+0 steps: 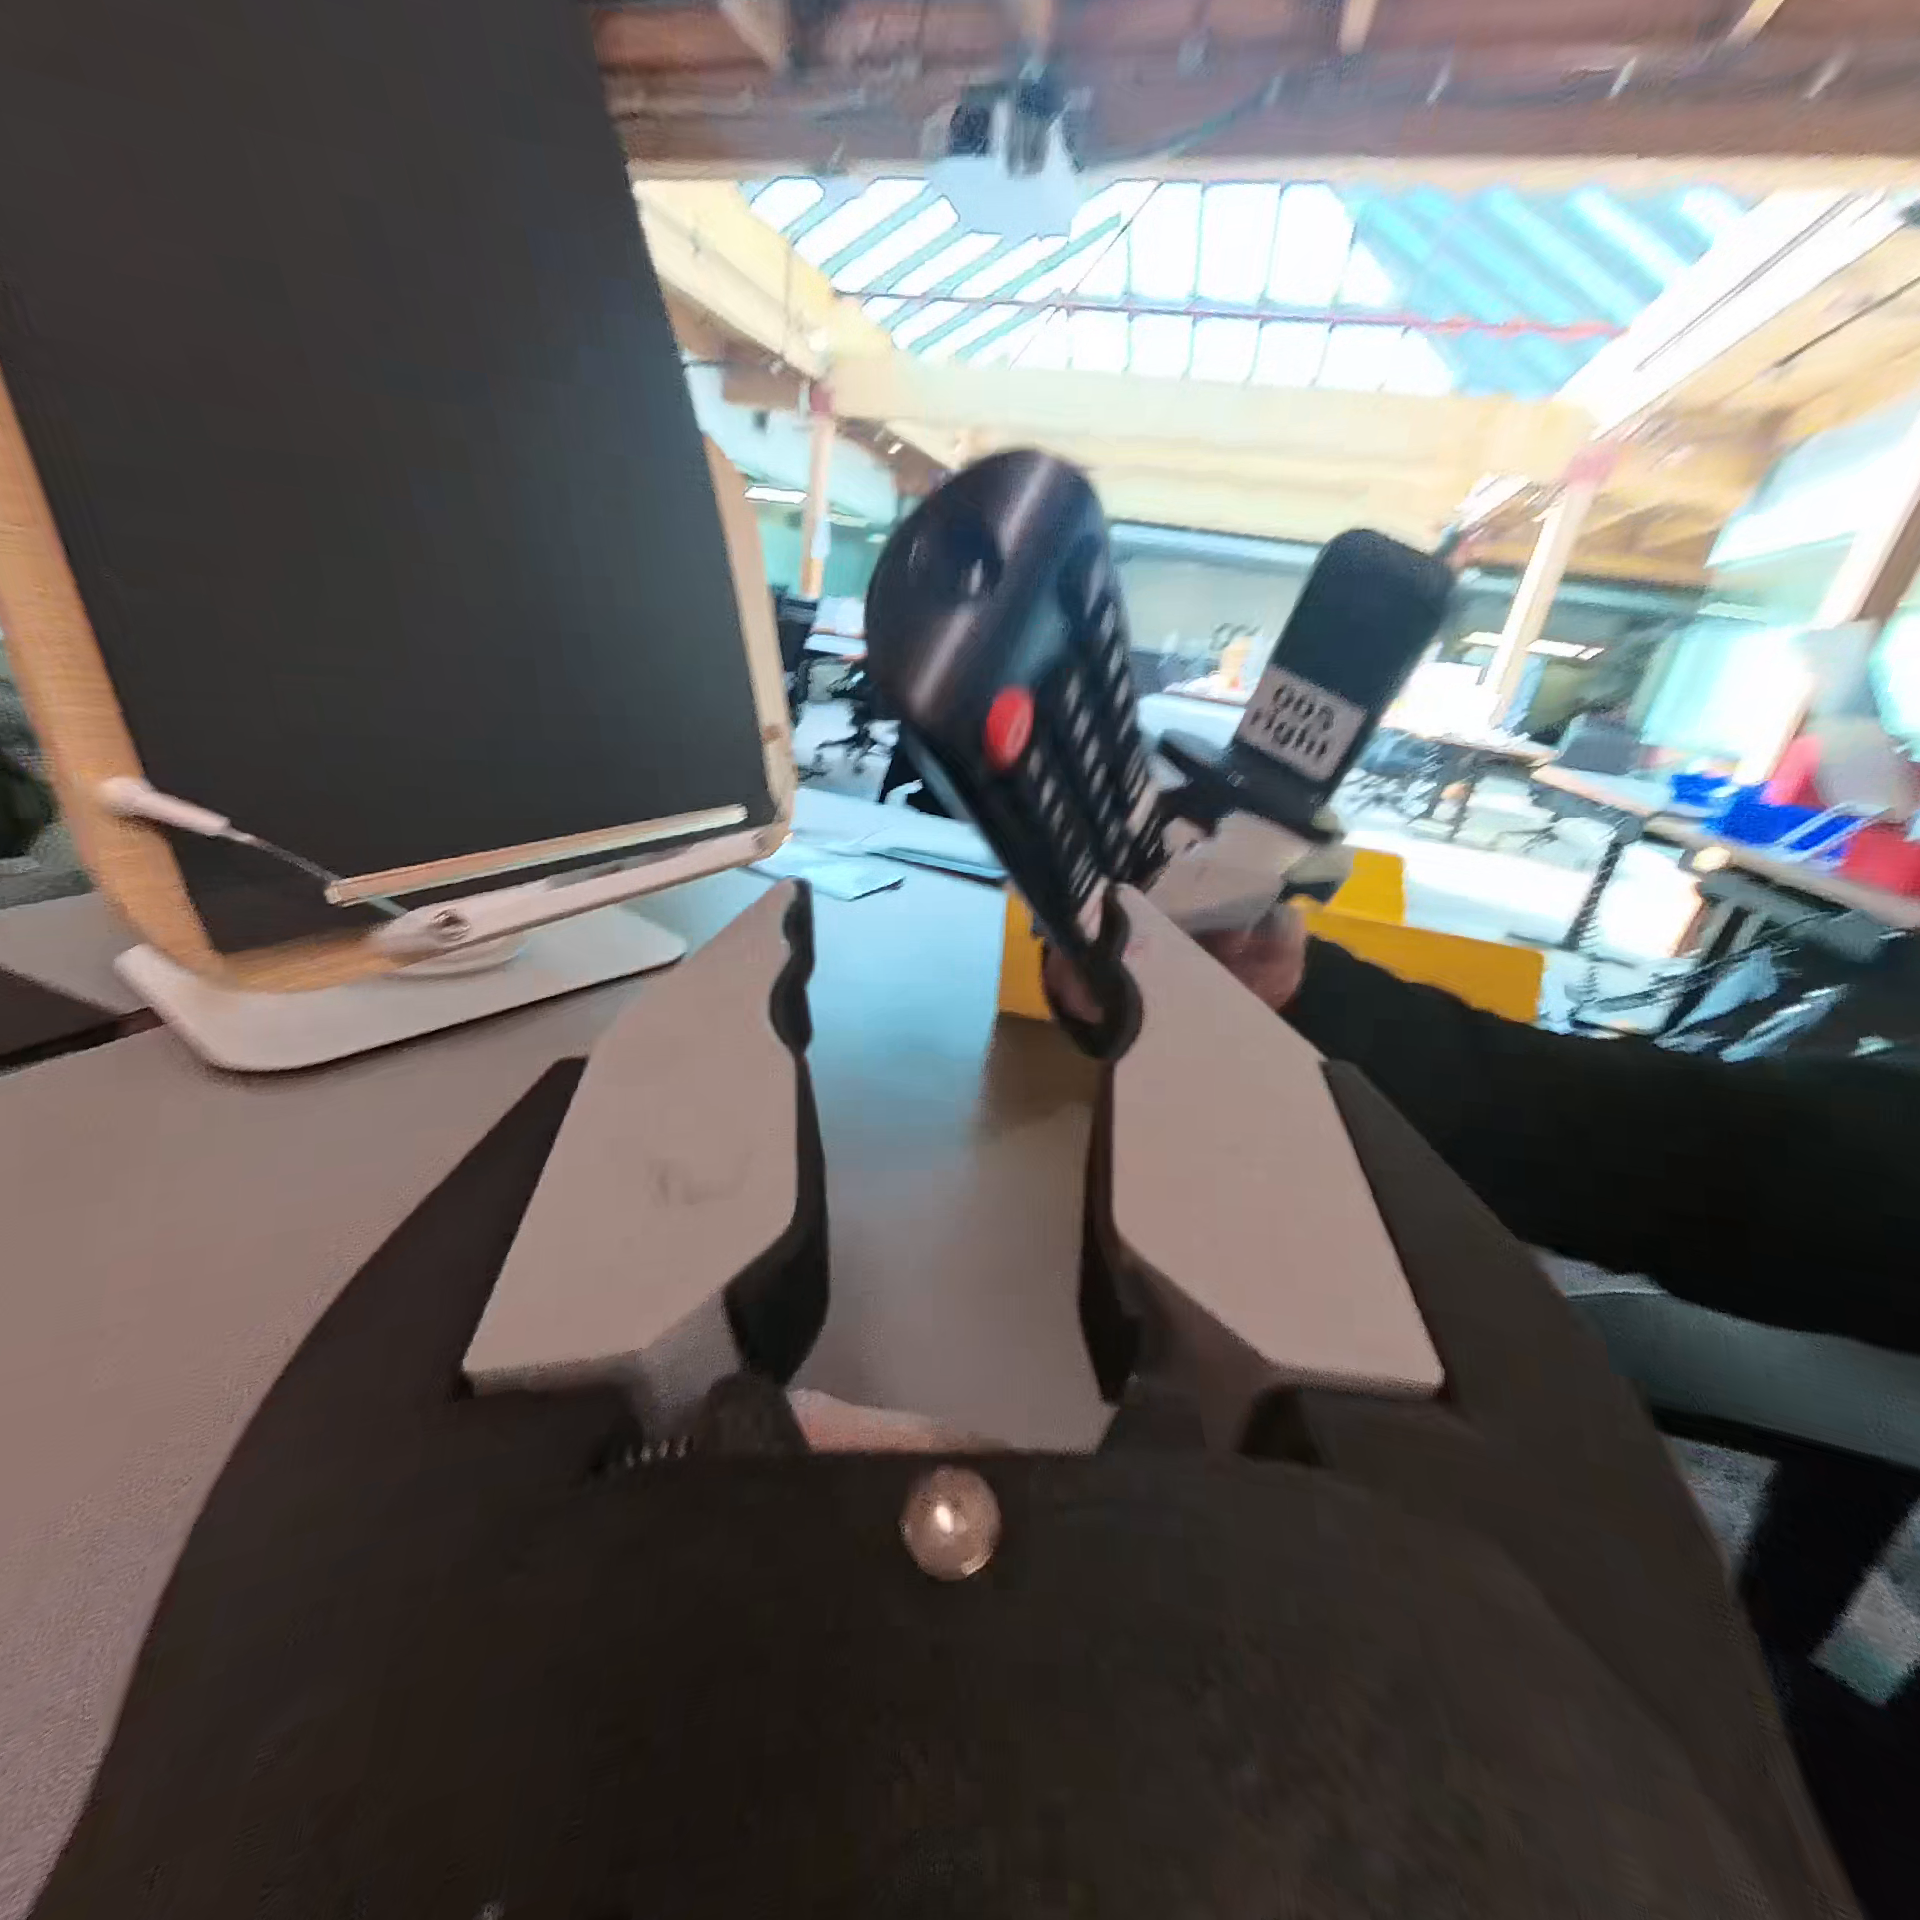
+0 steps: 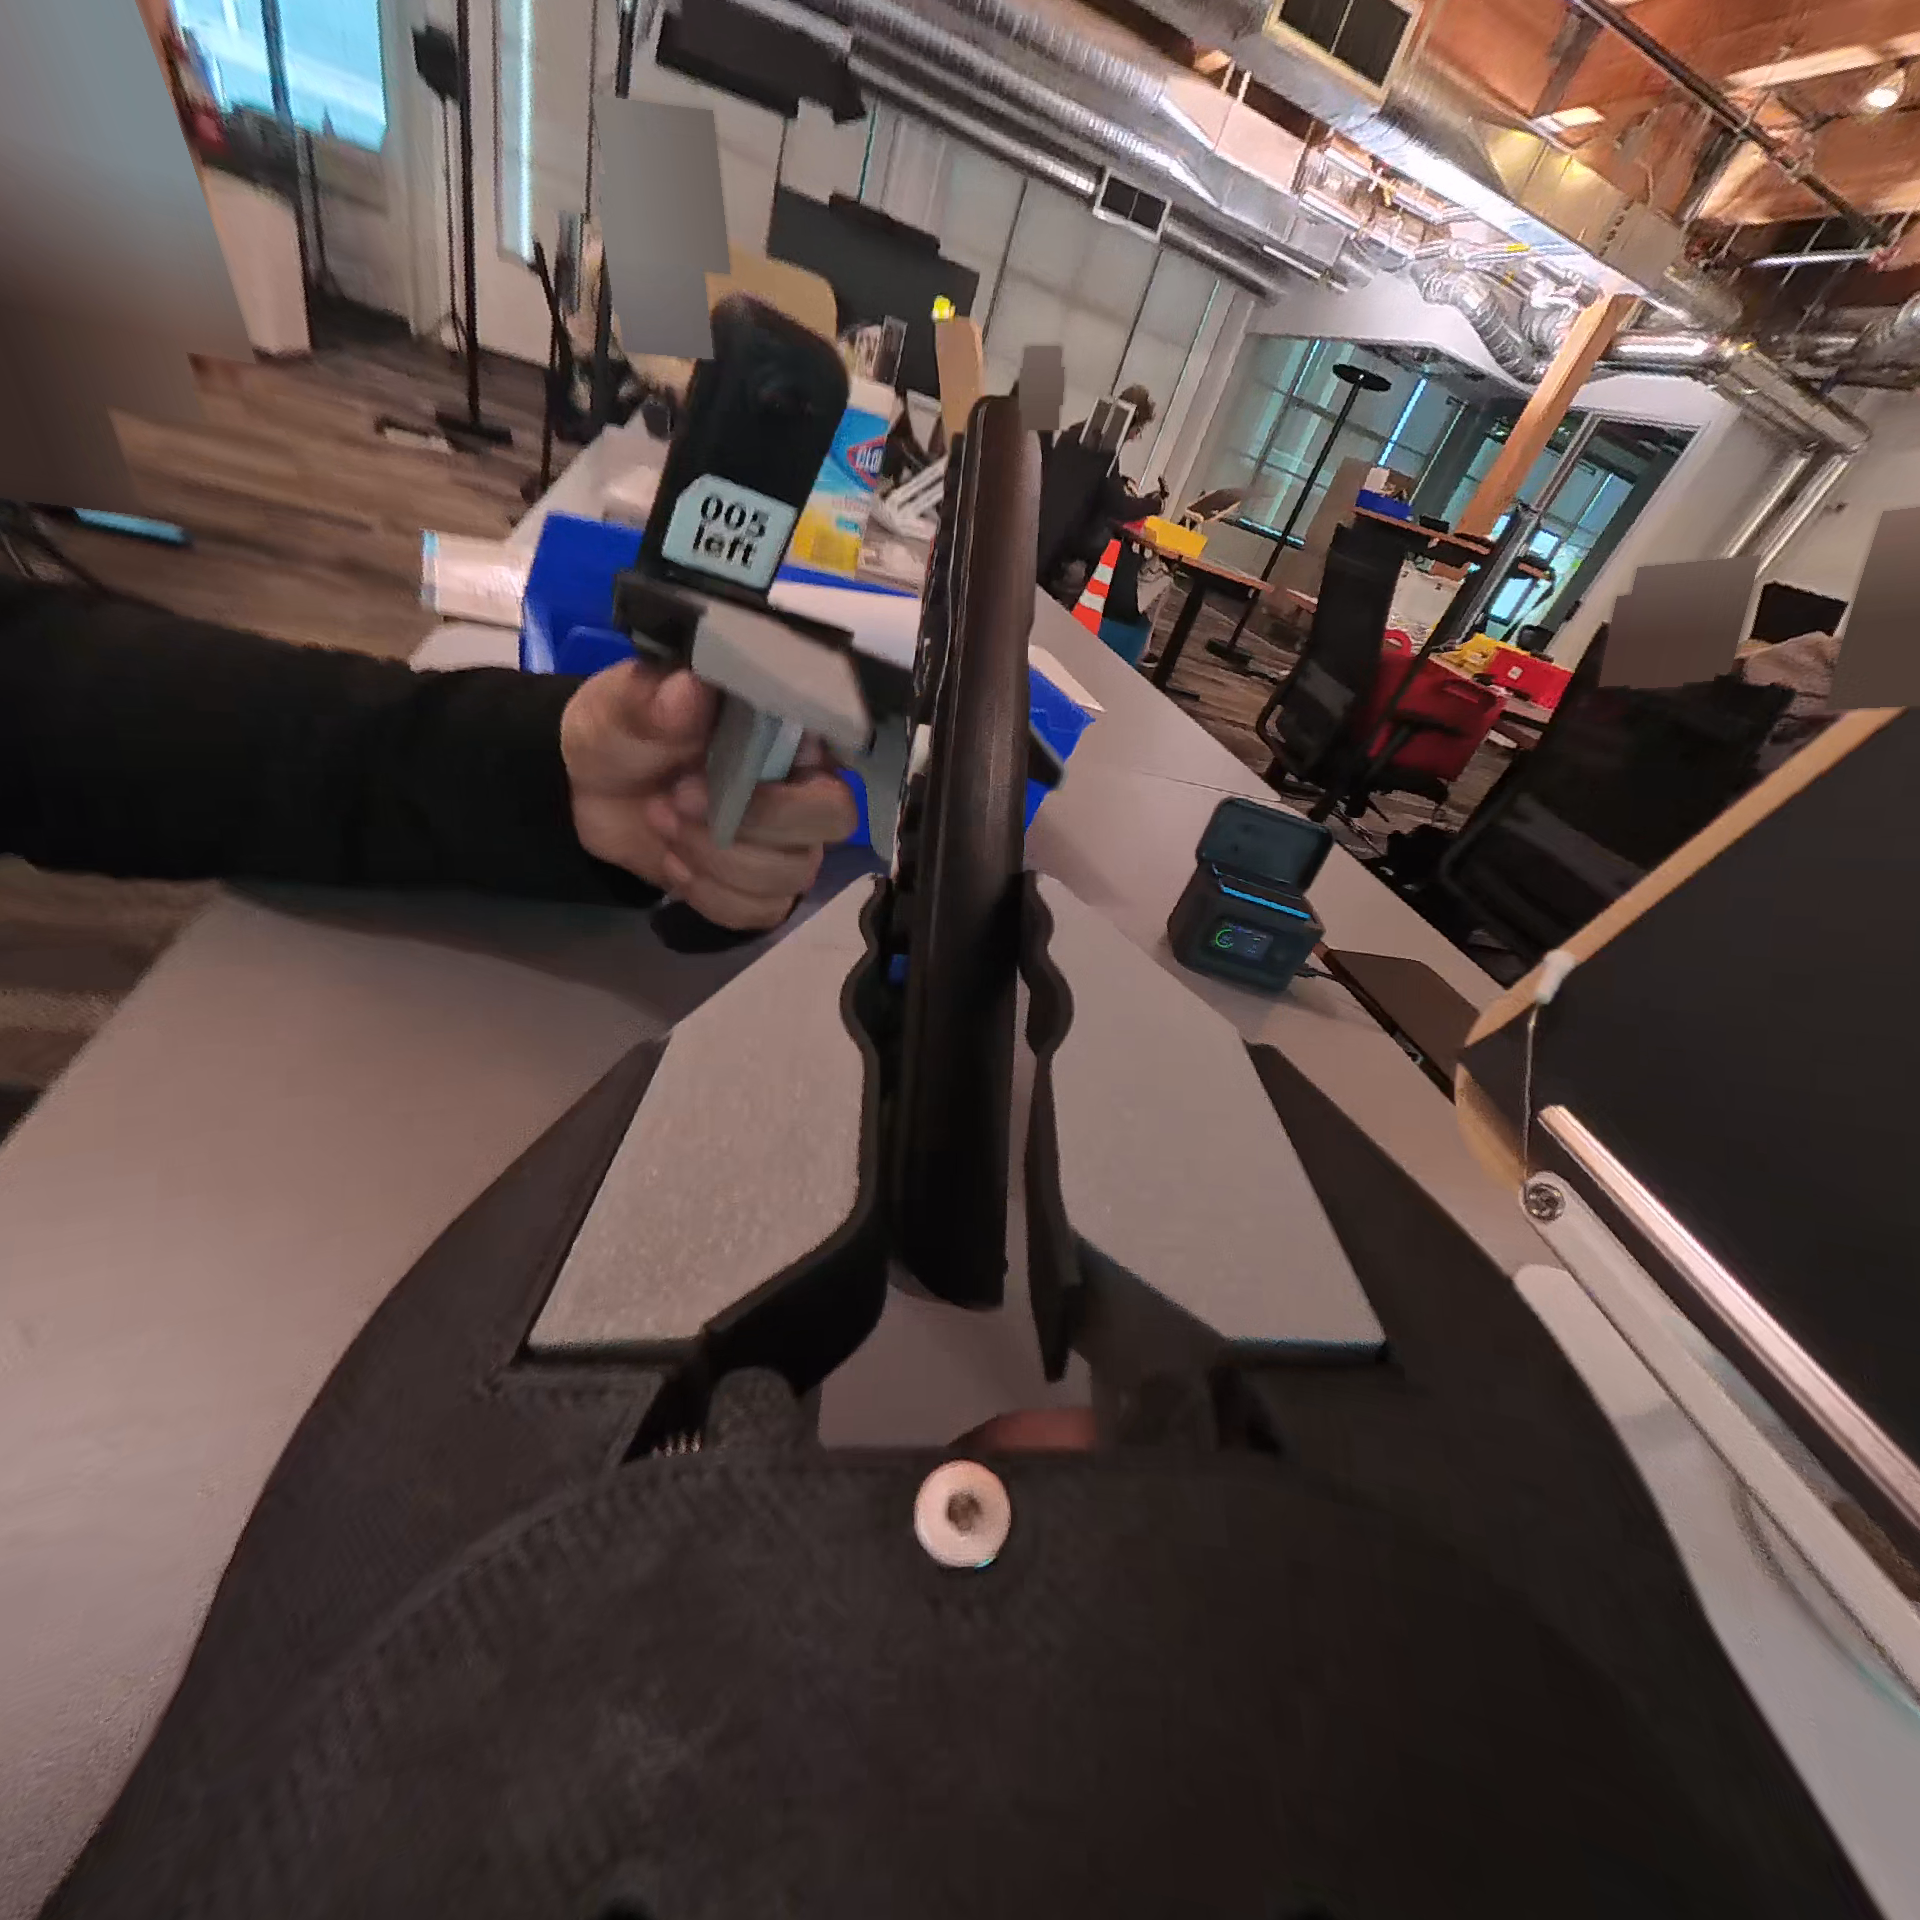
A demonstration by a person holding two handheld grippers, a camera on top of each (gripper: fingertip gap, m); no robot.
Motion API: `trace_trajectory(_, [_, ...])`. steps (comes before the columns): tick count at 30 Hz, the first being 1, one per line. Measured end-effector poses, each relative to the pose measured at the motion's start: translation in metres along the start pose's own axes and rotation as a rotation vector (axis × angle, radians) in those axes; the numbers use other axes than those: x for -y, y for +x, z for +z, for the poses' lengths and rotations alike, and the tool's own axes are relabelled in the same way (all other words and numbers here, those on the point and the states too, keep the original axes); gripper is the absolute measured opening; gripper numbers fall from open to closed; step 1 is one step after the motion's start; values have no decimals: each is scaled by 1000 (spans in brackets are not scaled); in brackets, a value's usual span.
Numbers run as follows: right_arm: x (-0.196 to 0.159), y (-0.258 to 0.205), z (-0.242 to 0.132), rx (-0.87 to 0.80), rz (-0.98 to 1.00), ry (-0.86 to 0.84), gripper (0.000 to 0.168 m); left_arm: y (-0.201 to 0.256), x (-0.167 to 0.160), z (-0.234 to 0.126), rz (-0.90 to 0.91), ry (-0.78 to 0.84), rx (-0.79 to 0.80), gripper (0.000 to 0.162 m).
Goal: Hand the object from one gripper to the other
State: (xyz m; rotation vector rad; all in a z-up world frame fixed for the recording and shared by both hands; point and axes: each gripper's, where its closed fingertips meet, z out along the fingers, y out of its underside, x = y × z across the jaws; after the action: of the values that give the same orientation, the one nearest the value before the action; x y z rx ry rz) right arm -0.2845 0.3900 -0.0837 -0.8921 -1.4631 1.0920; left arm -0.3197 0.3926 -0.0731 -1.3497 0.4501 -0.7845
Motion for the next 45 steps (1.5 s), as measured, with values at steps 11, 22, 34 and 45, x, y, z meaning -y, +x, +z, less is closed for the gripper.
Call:
trace_trajectory(11, [-43, -12, 17, 29, -17, -177, 21, 27, 0, 2, 401, -70, 6, 21])
trace_trajectory(22, [-3, -17, 8, 27, -20, -13, 26, 20, -42, 9, 767, -321, 105, 22])
trace_trajectory(34, [7, -28, 15, 58, -65, 10, 20, 29, -45, 14, 639, -316, 45, 22])
trace_trajectory(45, [51, 7, -13, 26, 261, 301, 19, 33, -49, 12, 318, -307, -59, 48])
